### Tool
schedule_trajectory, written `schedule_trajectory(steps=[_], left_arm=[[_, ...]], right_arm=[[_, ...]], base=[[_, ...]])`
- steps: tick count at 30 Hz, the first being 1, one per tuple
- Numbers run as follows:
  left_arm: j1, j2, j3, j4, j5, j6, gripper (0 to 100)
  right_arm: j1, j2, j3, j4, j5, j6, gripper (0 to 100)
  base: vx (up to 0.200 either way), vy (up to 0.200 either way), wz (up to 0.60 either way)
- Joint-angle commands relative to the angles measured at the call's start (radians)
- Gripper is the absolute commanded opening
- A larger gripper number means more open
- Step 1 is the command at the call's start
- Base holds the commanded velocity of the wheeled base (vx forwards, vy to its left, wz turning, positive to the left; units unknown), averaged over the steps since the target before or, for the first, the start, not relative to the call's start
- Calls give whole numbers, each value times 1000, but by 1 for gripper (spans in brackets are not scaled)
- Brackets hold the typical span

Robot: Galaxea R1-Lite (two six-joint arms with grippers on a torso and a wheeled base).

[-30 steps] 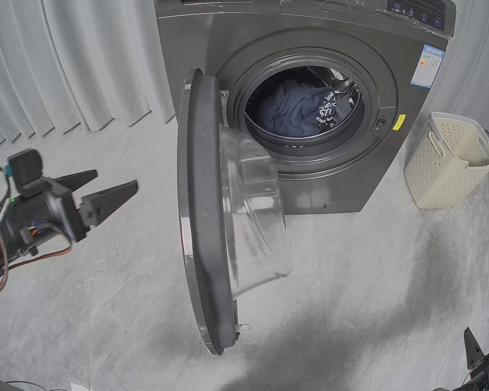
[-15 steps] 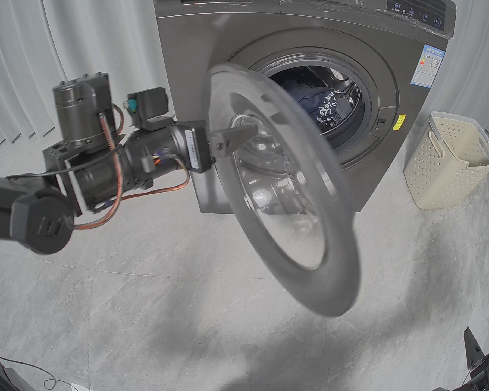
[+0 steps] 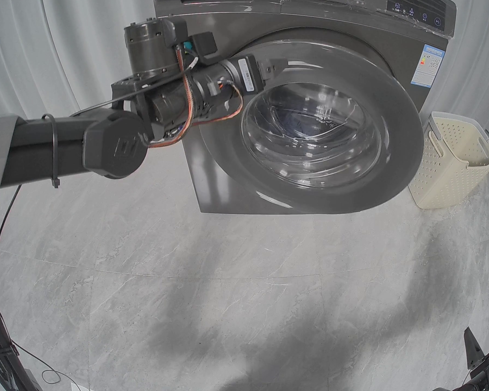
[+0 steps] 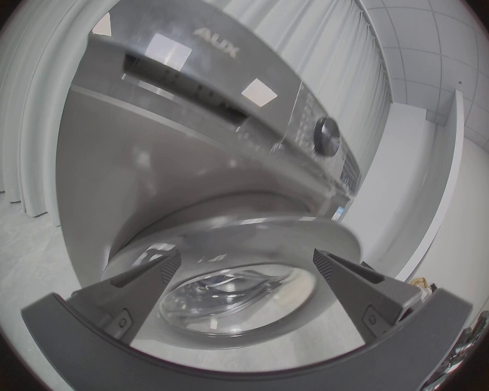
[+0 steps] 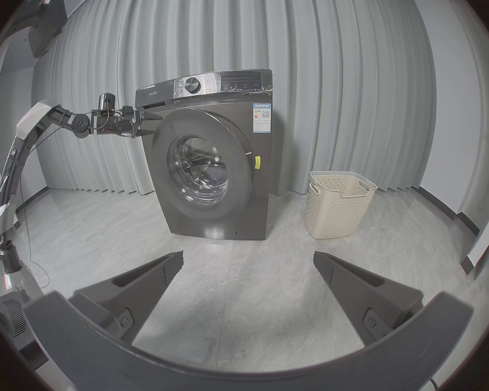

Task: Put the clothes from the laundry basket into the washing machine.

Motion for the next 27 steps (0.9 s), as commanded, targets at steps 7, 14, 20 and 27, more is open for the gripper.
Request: schedule_trajectory(steps=[7, 14, 20, 27], left_arm=[[-14, -969, 937, 240, 20, 61, 100], [218, -1497, 1347, 318, 25, 222, 100], [389, -1731, 1563, 318, 24, 228, 100], [572, -1877, 1709, 317, 19, 237, 100]], right_arm=[[2, 1, 18, -1, 0, -1, 100], [1, 3, 18, -1, 0, -2, 100], [2, 1, 16, 5, 2, -5, 100], [4, 1, 18, 1, 2, -4, 100]], base=[[0, 0, 0], [0, 0, 0], [0, 0, 0], [0, 0, 0]])
